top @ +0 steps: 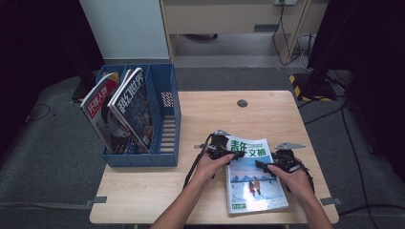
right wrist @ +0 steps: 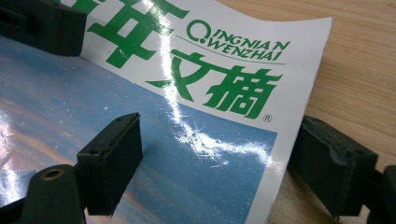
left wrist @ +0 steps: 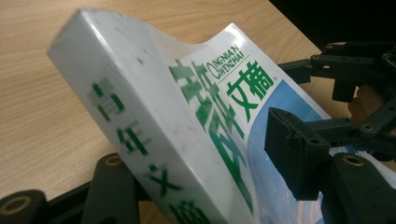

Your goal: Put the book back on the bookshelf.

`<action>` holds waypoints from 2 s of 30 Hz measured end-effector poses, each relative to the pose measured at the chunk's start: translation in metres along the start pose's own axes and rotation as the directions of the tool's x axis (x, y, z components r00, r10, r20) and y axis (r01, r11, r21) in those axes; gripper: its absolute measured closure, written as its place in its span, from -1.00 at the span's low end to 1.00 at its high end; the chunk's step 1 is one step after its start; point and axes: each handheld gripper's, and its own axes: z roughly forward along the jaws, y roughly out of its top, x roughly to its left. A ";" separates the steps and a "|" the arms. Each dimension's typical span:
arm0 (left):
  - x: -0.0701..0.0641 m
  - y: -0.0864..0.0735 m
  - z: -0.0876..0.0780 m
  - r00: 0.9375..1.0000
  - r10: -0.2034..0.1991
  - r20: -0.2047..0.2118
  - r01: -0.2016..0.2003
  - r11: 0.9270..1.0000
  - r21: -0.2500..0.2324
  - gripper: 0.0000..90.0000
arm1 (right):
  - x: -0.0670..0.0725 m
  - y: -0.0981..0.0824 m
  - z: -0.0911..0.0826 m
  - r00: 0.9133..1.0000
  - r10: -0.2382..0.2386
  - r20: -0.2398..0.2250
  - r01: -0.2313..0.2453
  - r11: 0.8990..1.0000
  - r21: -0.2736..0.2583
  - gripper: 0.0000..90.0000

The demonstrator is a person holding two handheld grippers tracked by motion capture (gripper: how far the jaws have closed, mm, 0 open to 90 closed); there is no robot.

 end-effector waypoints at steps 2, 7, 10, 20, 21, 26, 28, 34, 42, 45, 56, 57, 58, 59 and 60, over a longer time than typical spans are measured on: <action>0.000 0.004 -0.001 1.000 0.003 -0.006 -0.003 1.000 -0.001 -0.07 | 0.002 0.000 0.001 1.000 0.005 0.005 -0.004 1.000 -0.006 -0.56; 0.002 0.010 0.000 1.000 -0.014 -0.007 0.014 1.000 -0.004 -0.04 | 0.002 0.001 0.001 1.000 0.018 0.003 -0.018 1.000 -0.009 -0.50; 0.002 0.010 0.002 0.999 -0.033 -0.003 0.033 0.999 0.000 -0.04 | 0.001 0.001 0.001 1.000 0.016 0.005 -0.016 1.000 -0.013 -0.47; 0.000 0.013 0.009 0.998 -0.064 0.021 0.064 0.998 0.013 -0.19 | 0.003 0.001 0.001 1.000 0.021 -0.003 -0.021 1.000 -0.018 -0.43; 0.000 0.013 0.009 0.997 -0.071 0.024 0.071 0.997 0.012 -0.19 | 0.003 0.001 0.001 1.000 0.024 -0.003 -0.024 1.000 -0.019 -0.42; 0.001 0.013 0.010 0.995 -0.095 0.030 0.095 0.996 0.005 -0.14 | 0.002 0.000 0.001 1.000 0.027 -0.001 -0.027 0.999 -0.024 -0.39; 0.002 0.014 0.010 0.994 -0.111 0.027 0.111 0.994 0.003 -0.07 | 0.002 0.000 0.001 1.000 0.027 -0.001 -0.027 0.999 -0.024 -0.39; 0.001 0.018 0.004 0.991 -0.134 0.015 0.134 0.991 -0.018 0.22 | 0.003 0.001 0.001 1.000 0.017 -0.007 -0.017 0.999 -0.037 -0.38; -0.002 0.032 -0.012 0.996 -0.092 -0.023 0.091 0.996 -0.026 0.48 | 0.009 0.005 0.002 1.000 -0.005 -0.022 0.003 0.997 -0.081 -0.32; -0.002 0.033 -0.015 0.996 -0.084 -0.026 0.083 0.996 -0.027 0.52 | 0.010 0.005 0.004 0.999 0.003 -0.034 -0.005 0.996 -0.084 -0.34; -0.015 0.041 -0.019 1.000 -0.023 -0.015 0.022 1.000 -0.010 0.53 | 0.004 0.004 0.011 0.994 0.067 -0.081 -0.073 0.995 -0.073 -0.60; -0.015 0.042 -0.018 1.000 -0.017 -0.017 0.017 1.000 -0.004 0.53 | 0.004 0.004 0.011 0.994 0.067 -0.084 -0.073 0.995 -0.073 -0.60; -0.015 0.042 -0.017 1.000 -0.015 -0.016 0.015 1.000 -0.002 0.52 | 0.003 0.004 0.011 0.994 0.071 -0.086 -0.077 0.994 -0.071 -0.59; -0.015 0.043 -0.017 1.000 -0.018 -0.016 0.018 1.000 0.002 0.52 | 0.003 0.004 0.012 0.993 0.075 -0.088 -0.081 0.994 -0.071 -0.59; -0.015 0.043 -0.016 1.000 -0.016 -0.015 0.016 1.000 0.008 0.51 | 0.003 0.003 0.012 0.993 0.073 -0.088 -0.079 0.995 -0.066 -0.58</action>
